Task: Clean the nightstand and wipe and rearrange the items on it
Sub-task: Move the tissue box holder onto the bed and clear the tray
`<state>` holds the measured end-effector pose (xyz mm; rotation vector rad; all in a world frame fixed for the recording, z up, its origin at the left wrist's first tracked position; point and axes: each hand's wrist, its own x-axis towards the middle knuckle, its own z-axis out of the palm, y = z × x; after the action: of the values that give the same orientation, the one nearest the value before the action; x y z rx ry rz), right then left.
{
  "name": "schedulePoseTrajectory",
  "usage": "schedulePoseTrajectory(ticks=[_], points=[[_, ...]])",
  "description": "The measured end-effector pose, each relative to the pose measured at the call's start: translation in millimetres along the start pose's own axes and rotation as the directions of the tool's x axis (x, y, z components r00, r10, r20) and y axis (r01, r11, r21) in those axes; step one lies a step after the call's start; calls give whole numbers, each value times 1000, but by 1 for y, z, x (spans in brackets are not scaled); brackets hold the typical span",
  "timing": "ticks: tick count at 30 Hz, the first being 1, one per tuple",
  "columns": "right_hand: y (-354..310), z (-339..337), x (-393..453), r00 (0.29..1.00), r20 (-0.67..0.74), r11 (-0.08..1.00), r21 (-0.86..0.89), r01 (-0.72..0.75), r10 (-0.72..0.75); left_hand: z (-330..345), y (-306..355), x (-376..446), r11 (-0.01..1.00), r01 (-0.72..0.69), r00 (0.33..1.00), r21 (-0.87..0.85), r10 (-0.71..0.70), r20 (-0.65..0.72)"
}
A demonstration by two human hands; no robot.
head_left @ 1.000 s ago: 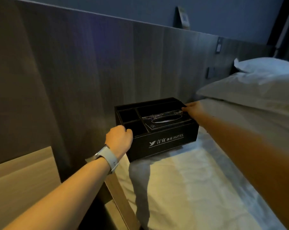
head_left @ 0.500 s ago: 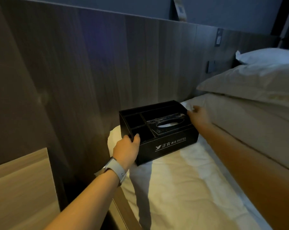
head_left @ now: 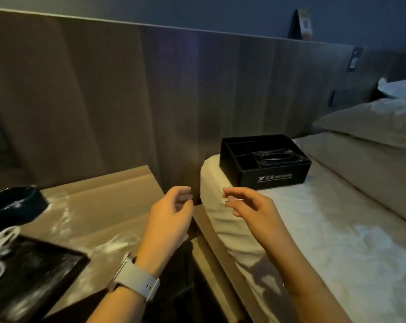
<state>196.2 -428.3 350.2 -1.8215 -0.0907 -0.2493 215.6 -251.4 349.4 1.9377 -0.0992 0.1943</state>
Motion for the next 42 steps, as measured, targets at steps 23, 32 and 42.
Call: schedulePoseTrajectory(ticks=[23,32,42], points=[[-4,297,-127,883,340,706,-534,464,-323,-283,-160,-109,917,227,900,328,-69,-431],[15,300,-122,820,336,657,-491,572,-463,-289,-172,-48,541,380,922,750,-150,-358],[28,283,-117,805,323,706,-389,592,-498,-302,-142,7,724,-64,970,687,208,-129]])
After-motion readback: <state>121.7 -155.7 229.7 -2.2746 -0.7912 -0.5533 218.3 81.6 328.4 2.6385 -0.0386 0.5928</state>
